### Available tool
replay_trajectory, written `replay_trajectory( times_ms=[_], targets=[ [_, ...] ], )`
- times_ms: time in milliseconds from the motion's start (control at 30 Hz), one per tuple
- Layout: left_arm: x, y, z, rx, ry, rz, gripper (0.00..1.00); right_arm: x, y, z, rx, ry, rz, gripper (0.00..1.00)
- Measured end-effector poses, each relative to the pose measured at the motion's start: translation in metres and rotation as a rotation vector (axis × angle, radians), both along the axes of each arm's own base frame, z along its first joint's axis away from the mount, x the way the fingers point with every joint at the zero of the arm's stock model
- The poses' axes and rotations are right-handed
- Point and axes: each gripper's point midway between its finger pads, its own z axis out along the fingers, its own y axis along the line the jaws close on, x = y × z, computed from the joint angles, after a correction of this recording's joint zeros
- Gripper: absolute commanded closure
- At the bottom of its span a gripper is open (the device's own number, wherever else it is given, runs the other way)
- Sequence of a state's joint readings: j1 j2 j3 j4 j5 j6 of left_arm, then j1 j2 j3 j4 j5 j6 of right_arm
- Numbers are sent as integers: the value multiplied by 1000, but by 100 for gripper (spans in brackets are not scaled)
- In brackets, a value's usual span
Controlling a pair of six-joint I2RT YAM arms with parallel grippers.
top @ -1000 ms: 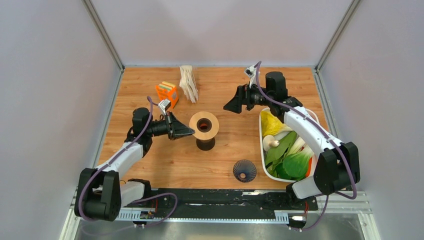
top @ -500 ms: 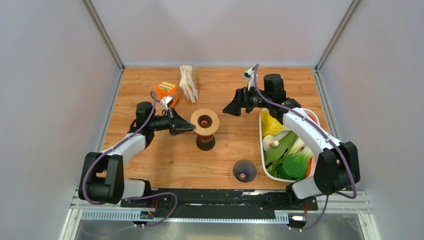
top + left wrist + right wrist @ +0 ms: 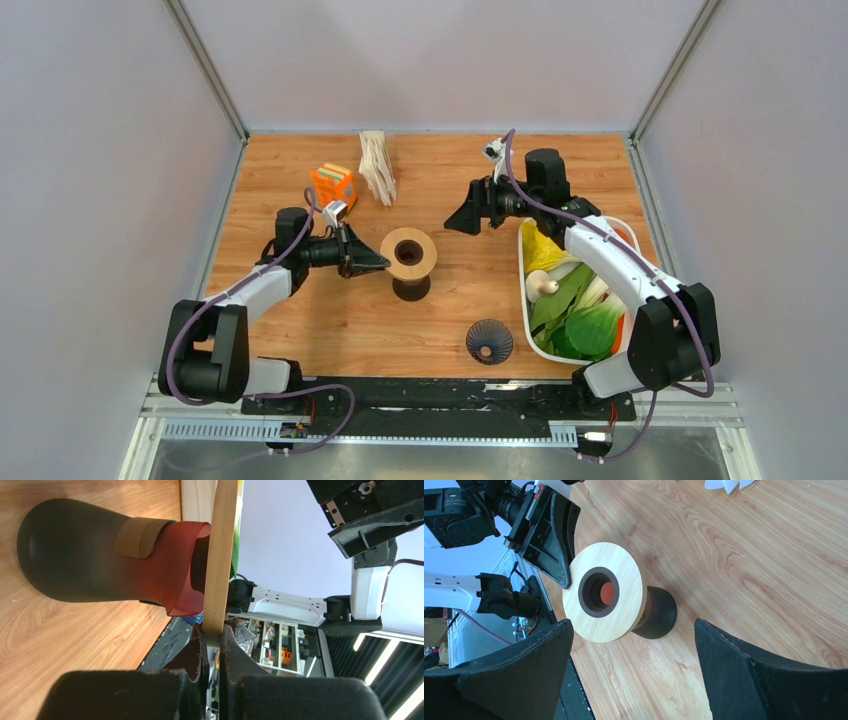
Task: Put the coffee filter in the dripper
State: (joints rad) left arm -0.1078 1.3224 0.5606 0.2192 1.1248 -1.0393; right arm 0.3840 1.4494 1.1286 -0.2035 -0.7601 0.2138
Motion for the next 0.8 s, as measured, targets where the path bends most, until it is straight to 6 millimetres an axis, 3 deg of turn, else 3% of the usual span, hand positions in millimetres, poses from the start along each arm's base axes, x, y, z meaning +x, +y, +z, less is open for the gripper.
replay_trajectory(
  times_ms=[133,300,400,567,667,800],
  targets=[
    [-2,0,-5,5,19,-14,99,-1,0,0,-2,0,2,7],
    [-2,0,-5,9,14,-20,87,-1,0,-1,-3,-2,3,7],
    [-2,0,-5,15,13,-24,75,-1,0,0,-4,-2,4,7],
    [-2,2,-9,31,15,-21,66,-1,0,0,-5,-2,5,6],
    [0,5,-12,47,18,-7,47,-1,0,0,-7,-3,6,6],
    [2,8,-14,69,16,2,36,-2,-1,-2,-13,1,8,5]
  ],
)
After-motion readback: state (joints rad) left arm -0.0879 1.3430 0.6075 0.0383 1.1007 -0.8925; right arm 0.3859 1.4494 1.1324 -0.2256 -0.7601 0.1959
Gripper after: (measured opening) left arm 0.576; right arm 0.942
